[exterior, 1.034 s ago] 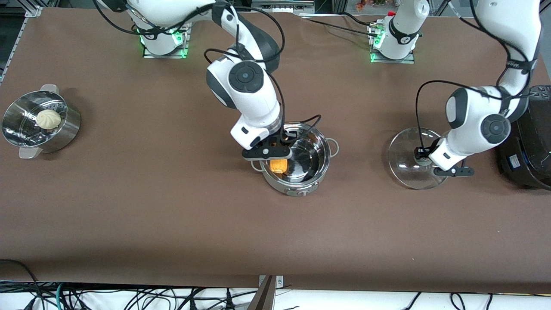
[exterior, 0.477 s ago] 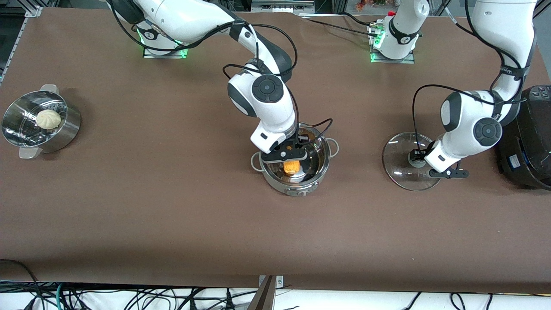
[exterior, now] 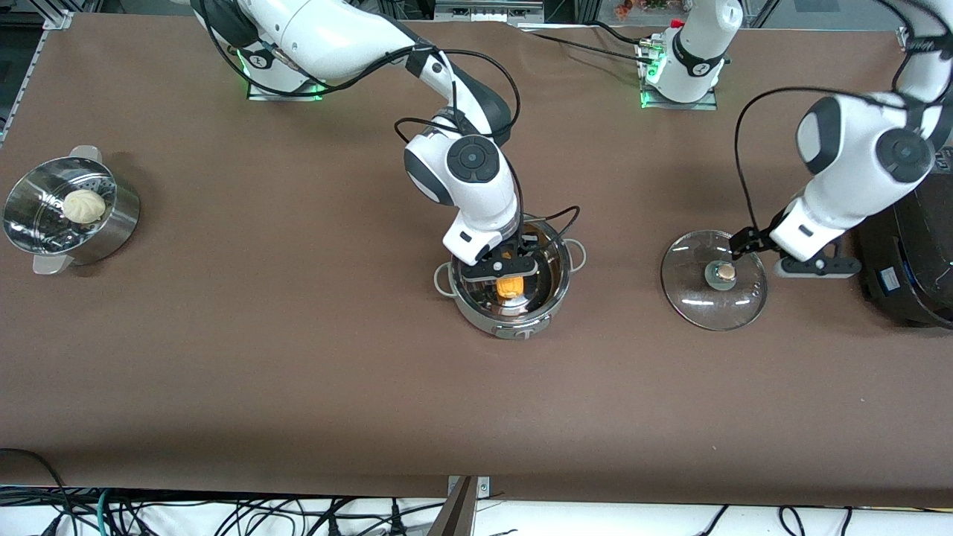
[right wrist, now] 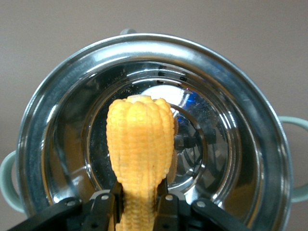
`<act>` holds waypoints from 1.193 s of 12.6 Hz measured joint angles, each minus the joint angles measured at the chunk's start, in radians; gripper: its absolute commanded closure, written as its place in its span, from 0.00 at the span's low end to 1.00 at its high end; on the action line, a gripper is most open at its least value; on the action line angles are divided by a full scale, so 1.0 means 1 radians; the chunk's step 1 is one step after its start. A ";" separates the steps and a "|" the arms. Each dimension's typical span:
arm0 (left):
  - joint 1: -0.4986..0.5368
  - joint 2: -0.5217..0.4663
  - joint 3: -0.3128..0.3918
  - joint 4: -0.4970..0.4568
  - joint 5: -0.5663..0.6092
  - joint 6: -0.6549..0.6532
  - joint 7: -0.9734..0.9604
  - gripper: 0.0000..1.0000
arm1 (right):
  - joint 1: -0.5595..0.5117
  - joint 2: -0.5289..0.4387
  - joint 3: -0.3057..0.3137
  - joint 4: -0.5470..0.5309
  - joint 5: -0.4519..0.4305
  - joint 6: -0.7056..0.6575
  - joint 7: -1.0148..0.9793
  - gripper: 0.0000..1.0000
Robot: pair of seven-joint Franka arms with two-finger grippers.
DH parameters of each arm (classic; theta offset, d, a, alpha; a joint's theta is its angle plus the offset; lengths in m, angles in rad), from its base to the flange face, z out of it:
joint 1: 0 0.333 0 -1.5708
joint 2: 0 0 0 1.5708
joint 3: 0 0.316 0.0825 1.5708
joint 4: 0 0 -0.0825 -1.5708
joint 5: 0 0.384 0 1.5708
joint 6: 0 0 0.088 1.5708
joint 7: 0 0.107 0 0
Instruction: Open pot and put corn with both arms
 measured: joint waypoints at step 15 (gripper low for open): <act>0.006 -0.192 0.016 0.474 0.020 -0.757 0.000 0.00 | -0.255 -0.219 -0.019 0.073 -0.004 -0.369 -0.353 0.00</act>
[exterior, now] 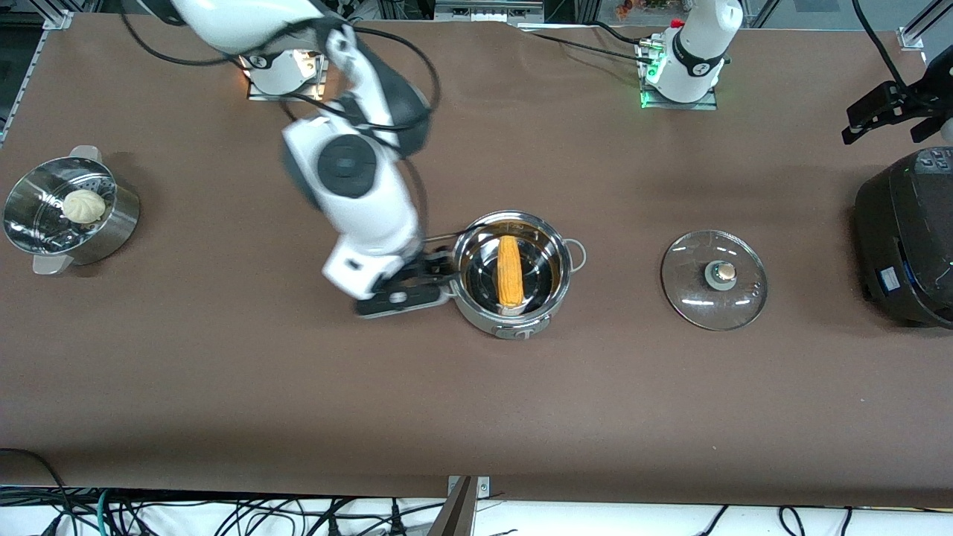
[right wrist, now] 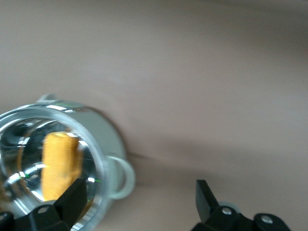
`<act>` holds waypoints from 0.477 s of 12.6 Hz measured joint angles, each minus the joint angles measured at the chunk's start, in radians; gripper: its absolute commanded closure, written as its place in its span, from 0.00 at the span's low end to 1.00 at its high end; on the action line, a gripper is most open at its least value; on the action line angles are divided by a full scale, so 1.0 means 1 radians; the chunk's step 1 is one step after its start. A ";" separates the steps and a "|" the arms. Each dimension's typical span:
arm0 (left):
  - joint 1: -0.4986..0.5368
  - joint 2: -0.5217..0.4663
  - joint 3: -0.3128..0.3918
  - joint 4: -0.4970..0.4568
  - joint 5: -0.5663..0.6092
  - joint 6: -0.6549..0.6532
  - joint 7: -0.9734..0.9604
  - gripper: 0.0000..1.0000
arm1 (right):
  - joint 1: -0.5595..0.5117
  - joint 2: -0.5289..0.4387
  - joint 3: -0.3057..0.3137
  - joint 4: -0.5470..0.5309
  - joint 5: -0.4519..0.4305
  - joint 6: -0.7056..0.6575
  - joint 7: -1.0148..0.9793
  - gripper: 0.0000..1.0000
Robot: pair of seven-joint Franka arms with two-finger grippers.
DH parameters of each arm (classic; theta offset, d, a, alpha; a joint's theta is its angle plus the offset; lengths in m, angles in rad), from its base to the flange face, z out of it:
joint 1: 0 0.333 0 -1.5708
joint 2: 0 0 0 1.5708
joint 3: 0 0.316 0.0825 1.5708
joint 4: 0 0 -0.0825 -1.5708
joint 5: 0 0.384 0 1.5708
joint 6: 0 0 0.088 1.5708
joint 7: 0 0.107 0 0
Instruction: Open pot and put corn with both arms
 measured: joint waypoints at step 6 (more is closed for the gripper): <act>-0.002 0.007 -0.009 0.017 -0.002 0.000 0.000 0.00 | -0.152 -0.124 -0.093 -0.003 0.028 -0.244 -0.074 0.00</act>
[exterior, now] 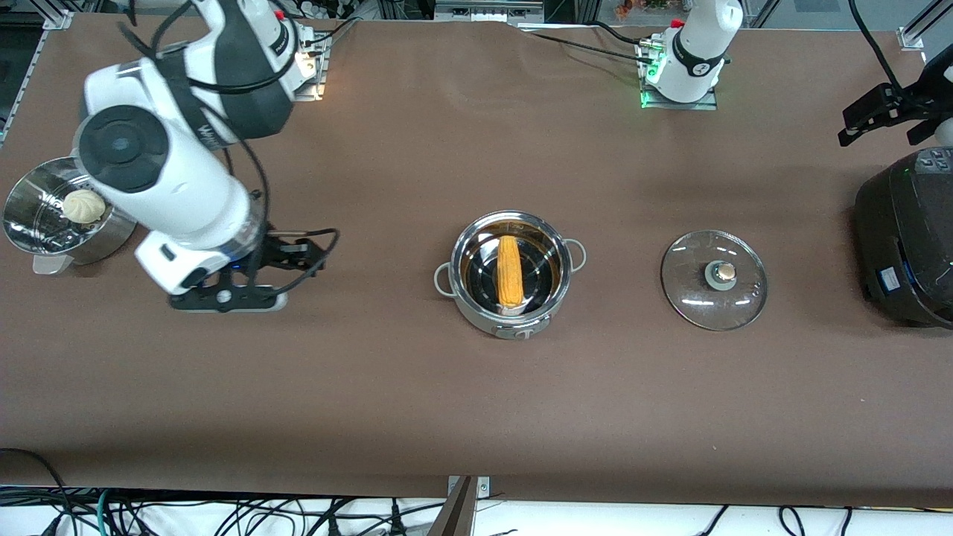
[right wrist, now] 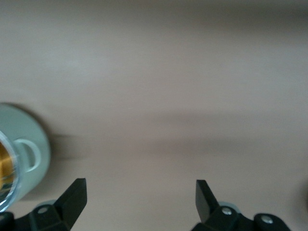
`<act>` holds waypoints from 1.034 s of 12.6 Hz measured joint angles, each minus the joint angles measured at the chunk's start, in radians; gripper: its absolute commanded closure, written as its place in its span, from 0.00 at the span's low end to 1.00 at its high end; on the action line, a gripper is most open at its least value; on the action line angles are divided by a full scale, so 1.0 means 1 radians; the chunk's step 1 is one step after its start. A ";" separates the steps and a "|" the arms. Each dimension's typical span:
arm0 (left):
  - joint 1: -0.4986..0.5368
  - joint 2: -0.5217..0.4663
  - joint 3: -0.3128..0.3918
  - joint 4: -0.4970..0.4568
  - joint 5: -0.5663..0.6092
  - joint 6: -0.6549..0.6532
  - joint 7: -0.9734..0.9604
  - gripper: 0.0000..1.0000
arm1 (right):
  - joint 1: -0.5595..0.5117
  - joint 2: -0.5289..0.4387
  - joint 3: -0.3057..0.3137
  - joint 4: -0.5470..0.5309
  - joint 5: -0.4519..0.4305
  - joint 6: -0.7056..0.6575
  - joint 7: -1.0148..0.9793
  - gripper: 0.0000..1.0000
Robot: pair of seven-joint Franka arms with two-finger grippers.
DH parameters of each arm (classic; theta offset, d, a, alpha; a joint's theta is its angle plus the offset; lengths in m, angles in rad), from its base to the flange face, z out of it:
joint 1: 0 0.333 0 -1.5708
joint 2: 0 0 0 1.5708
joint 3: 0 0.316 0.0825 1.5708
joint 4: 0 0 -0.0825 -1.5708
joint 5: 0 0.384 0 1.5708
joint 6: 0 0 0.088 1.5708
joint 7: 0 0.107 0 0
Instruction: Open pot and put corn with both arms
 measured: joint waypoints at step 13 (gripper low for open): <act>0.003 0.015 0.003 0.009 0.000 0.000 0.000 0.00 | -0.305 -0.478 -0.007 -0.530 0.107 0.018 -0.287 0.00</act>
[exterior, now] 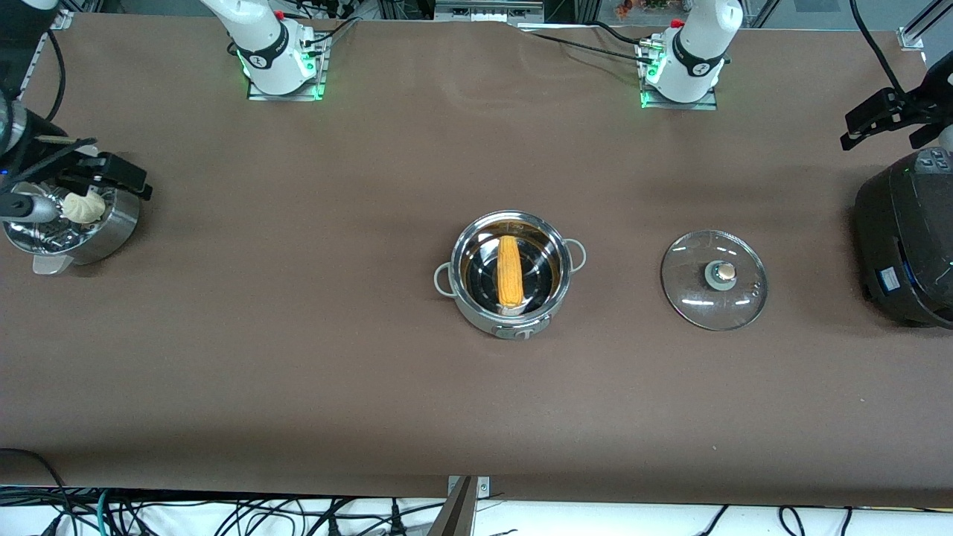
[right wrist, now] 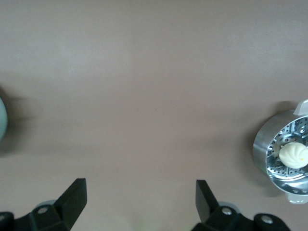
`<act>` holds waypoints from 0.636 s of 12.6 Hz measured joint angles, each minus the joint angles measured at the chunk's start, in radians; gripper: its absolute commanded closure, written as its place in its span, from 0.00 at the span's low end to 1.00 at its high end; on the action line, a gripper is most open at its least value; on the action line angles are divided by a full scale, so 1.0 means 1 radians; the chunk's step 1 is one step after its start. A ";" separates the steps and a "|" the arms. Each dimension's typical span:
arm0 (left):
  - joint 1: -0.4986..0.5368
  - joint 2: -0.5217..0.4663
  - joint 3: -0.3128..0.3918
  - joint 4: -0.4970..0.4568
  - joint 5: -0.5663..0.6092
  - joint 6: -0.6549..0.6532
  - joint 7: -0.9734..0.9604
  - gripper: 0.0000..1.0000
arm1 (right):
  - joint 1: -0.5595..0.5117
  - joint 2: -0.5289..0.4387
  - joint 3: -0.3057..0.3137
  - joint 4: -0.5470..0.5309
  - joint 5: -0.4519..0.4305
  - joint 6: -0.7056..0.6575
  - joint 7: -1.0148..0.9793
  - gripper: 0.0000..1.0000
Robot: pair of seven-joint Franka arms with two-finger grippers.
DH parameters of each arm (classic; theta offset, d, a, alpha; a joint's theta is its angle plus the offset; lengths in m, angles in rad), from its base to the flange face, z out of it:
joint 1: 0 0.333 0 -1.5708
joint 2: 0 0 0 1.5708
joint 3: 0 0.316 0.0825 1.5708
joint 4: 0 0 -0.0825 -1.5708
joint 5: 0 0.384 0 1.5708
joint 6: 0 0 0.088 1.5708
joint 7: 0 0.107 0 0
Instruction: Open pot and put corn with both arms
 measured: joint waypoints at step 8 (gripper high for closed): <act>0.003 0.005 0.001 0.001 0.000 0.000 0.000 0.00 | 0.003 -0.025 -0.001 -0.080 -0.018 0.043 -0.086 0.00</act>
